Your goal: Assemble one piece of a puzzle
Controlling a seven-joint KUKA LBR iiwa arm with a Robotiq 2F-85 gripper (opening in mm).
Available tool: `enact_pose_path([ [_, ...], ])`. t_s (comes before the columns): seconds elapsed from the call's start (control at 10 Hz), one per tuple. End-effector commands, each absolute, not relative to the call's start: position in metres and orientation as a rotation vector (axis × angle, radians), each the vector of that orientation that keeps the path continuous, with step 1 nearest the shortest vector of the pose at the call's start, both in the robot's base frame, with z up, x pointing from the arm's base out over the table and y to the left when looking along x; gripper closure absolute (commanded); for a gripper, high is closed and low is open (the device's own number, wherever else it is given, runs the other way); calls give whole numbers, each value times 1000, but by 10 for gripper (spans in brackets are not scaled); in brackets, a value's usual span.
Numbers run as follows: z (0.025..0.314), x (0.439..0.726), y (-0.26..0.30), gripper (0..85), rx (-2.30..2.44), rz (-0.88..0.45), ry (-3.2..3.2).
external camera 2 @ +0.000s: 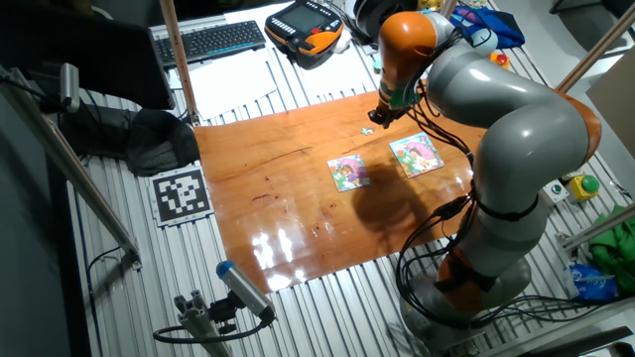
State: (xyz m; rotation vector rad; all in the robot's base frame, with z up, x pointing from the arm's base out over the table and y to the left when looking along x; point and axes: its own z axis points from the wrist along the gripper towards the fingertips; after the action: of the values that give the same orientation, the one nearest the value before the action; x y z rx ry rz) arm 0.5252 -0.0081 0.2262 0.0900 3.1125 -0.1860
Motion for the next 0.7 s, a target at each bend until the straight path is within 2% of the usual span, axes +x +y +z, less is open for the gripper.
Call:
enact_pose_path([
  [0.0, 223, 526, -8, 850, 90, -165, 3122],
  [0.2, 215, 529, -6, 850, 74, -154, 3112],
  [0.6, 215, 529, -6, 850, 79, -157, 3110],
])
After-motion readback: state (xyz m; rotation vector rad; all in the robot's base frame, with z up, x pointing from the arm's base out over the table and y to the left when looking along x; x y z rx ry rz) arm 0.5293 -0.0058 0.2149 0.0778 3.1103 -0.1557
